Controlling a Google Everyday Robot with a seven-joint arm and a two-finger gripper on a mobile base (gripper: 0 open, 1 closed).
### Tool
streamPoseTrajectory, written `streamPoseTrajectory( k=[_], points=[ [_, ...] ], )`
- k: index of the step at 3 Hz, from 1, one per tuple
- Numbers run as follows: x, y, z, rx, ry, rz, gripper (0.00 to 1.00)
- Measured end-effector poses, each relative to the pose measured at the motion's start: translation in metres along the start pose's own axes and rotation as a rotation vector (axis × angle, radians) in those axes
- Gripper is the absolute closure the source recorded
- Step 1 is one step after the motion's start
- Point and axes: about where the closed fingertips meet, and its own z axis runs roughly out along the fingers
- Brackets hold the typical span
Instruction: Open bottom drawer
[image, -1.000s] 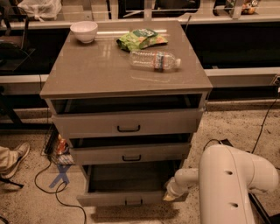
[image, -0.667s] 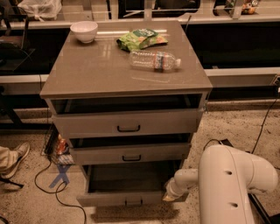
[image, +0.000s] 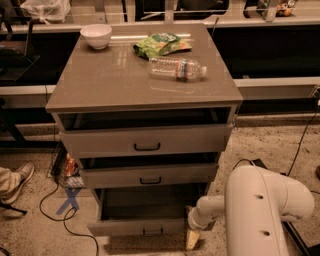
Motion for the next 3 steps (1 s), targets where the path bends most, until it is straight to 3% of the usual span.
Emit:
streamPoseTrajectory(
  k=[1, 2, 3],
  points=[
    [-0.003, 0.016, 0.008, -0.049, 0.008, -0.031, 0.00],
    [-0.003, 0.026, 0.011, -0.075, 0.023, -0.042, 0.18],
    [-0.003, 0.038, 0.008, -0.075, 0.035, -0.050, 0.42]
  ],
)
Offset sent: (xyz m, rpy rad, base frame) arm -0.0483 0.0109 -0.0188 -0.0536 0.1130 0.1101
